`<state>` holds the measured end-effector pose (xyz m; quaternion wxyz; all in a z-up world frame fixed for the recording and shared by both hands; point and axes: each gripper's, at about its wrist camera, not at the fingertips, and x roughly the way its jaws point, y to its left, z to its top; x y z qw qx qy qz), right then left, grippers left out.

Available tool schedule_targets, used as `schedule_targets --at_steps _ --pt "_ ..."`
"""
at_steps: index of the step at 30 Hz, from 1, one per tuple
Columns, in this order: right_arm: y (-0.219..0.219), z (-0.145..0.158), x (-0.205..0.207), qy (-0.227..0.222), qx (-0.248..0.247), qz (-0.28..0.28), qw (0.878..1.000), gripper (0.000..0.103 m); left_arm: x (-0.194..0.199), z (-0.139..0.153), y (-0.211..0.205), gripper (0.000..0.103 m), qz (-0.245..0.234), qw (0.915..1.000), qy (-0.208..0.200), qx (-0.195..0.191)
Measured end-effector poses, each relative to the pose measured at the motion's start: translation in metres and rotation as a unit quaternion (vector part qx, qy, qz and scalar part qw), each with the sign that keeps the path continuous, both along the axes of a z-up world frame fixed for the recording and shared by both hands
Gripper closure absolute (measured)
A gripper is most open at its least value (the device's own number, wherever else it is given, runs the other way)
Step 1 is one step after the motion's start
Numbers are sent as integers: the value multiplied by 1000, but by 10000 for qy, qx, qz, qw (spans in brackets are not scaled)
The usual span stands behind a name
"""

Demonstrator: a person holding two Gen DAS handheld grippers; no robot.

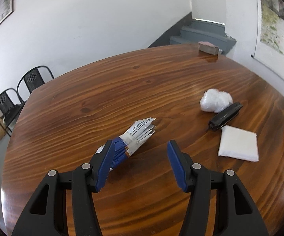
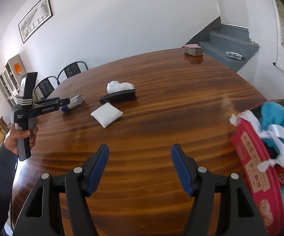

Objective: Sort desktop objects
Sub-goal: 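Move both grippers back over the table, then grasp the blue-white sachet bundle with the left gripper while the right grasps the white pad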

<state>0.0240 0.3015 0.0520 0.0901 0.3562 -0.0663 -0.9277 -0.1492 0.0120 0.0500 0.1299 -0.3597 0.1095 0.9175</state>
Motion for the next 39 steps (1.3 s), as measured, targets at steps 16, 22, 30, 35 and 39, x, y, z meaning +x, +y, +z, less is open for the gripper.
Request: schedule_targets --at_steps 16,22,30,35,39 --pt "-48 -11 -51 -296 234 515 9980 33 -31 -31 -4 44 -269 9960 -52 -855" --pt "-64 -9 -68 -260 337 677 9968 33 -36 -31 -11 45 -193 9974 -237 -659" --pt "-84 -18 -104 -304 567 919 9937 33 -27 -25 -29 67 151 9979 -581 259" --pt "-88 -30 -128 -512 583 954 9924 33 -11 -13 -31 69 127 9978 -486 444" --pt "-91 -34 -139 -592 625 1042 9908 33 -4 -7 -31 69 39 9977 -424 527"
